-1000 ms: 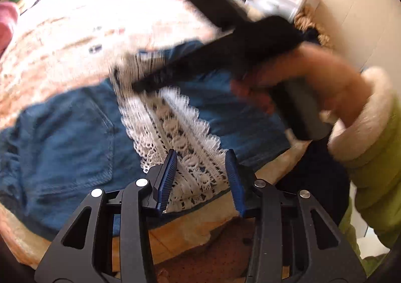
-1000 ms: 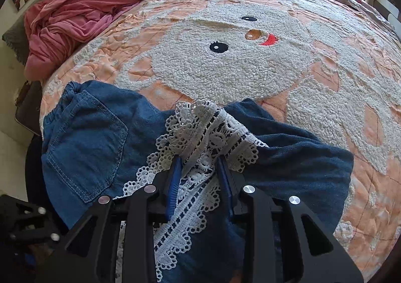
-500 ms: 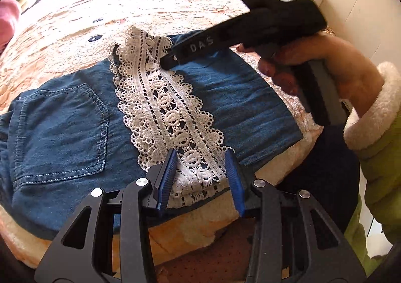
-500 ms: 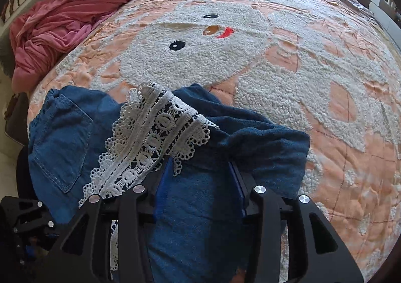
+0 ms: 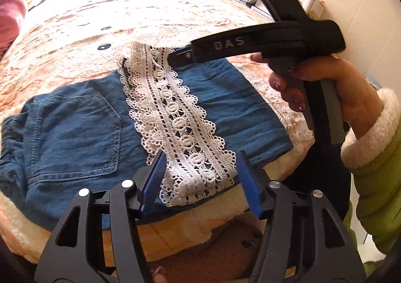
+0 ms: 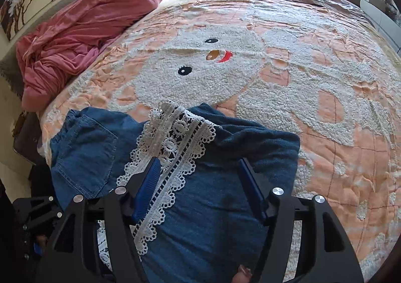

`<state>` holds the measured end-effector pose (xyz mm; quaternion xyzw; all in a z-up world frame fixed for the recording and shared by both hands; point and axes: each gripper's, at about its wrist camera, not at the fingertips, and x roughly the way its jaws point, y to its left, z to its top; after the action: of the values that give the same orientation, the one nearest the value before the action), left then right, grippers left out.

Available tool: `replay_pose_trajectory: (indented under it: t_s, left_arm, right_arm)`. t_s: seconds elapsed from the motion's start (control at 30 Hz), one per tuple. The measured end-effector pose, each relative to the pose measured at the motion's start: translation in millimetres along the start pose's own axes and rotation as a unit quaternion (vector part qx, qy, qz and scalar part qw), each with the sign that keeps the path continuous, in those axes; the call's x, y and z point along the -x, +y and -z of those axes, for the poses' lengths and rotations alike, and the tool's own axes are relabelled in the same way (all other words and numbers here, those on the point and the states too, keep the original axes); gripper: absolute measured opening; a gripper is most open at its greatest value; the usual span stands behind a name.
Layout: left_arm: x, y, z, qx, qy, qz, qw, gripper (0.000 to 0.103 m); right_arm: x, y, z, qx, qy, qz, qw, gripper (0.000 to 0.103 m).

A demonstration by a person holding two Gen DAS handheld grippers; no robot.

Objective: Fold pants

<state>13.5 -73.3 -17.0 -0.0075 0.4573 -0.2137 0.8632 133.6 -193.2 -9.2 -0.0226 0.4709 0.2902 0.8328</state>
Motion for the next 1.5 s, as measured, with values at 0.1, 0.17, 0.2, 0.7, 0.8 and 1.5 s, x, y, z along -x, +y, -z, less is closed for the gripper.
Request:
replay_pose_trajectory:
  t_s: [0.1,0.17,0.2,0.7,0.8,1.5]
  left_arm:
    - [8.4,4.8,-1.2,0.003,-0.007,-0.013,0.9999,0.059]
    - [13.8,9.2,-1.2,0.008,-0.01,-0.019,0.9997,0.062]
    - [16.4,12.0,-1.4,0.011,-0.012,-0.022,0.9996,0.065]
    - [66.3,53.1,8.7,0.064,-0.04,-0.089,0.9932,0.093]
    - [78.1,67.2,14.3,0.085,-0.046,-0.098,0.9905,0.093]
    - [102.2,148.4,68.6,0.191,-0.046,-0.123,0.9727,0.093]
  right_arm:
    - [14.3,2.4,0.2,-0.001,-0.017,0.002,1.0,0.077]
    - [23.1,3.1,0.6,-0.001,-0.028,0.005,1.0,0.081]
    - [27.2,3.8,1.0,-0.001,-0.032,0.006,0.999,0.084]
    - [54.4,23.3,3.2,0.005,-0.06,0.015,0.998,0.096]
    - [54.8,34.7,-1.4,0.012,-0.061,0.001,0.998,0.097]
    - [-6.6,141.4,-41.4,0.122,-0.022,-0.037,0.992,0.098]
